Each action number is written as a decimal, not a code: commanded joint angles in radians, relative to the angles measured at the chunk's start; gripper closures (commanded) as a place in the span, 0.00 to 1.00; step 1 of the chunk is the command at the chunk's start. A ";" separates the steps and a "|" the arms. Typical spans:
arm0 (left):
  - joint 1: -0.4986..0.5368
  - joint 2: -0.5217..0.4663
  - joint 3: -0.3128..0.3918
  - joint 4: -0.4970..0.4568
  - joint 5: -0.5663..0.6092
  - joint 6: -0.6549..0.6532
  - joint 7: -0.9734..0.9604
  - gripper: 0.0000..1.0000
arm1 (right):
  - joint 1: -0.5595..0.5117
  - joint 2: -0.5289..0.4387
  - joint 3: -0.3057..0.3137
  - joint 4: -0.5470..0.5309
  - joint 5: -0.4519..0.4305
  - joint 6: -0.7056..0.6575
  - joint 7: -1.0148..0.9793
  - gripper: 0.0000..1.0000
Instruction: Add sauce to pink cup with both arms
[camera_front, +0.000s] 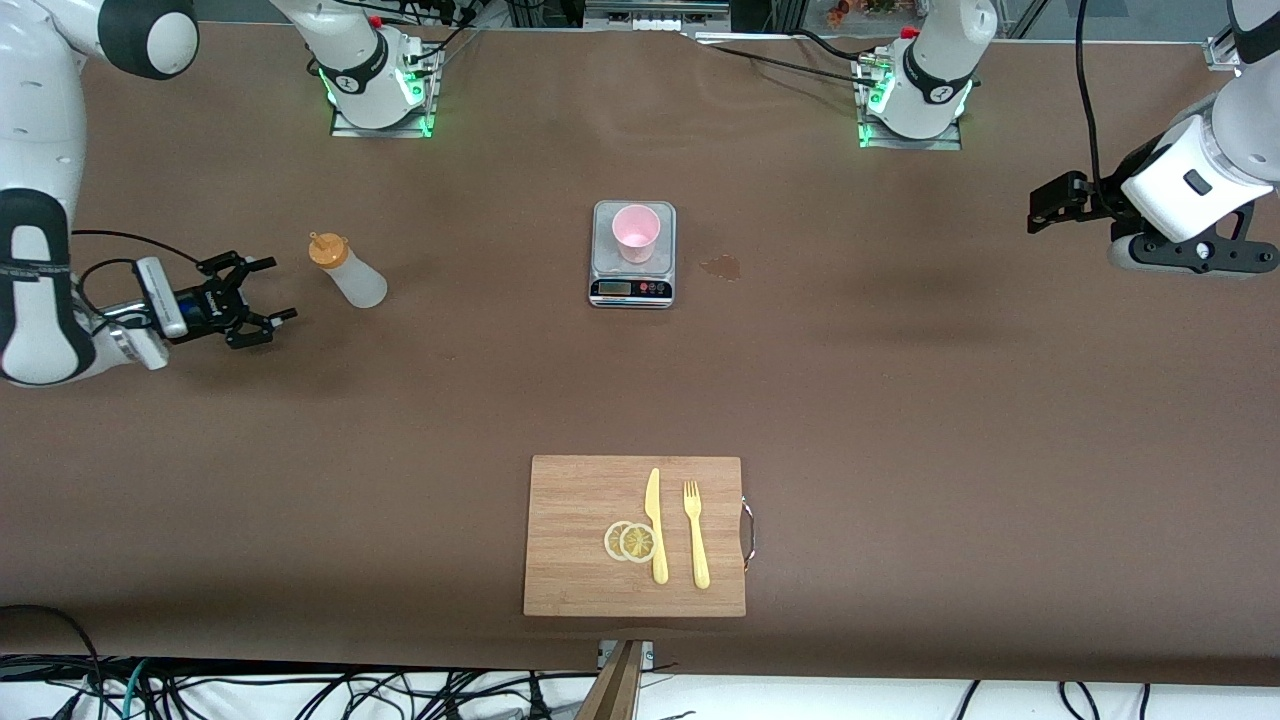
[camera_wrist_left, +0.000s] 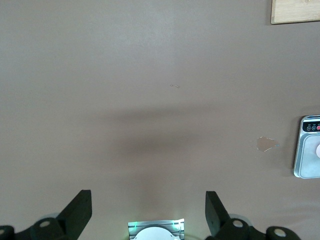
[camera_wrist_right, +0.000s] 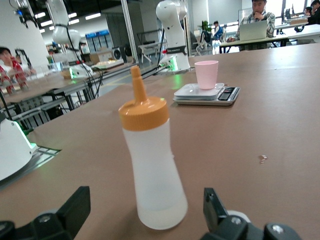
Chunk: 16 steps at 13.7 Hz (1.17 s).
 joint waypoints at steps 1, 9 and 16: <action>0.005 0.002 0.001 0.022 -0.029 -0.019 0.013 0.00 | -0.005 -0.102 0.002 0.004 -0.039 0.013 0.058 0.00; 0.005 0.002 0.001 0.022 -0.029 -0.019 0.013 0.00 | 0.019 -0.320 0.009 -0.008 -0.125 0.119 0.419 0.00; 0.007 0.002 0.002 0.022 -0.029 -0.021 0.014 0.00 | 0.140 -0.485 0.010 -0.033 -0.255 0.272 0.845 0.00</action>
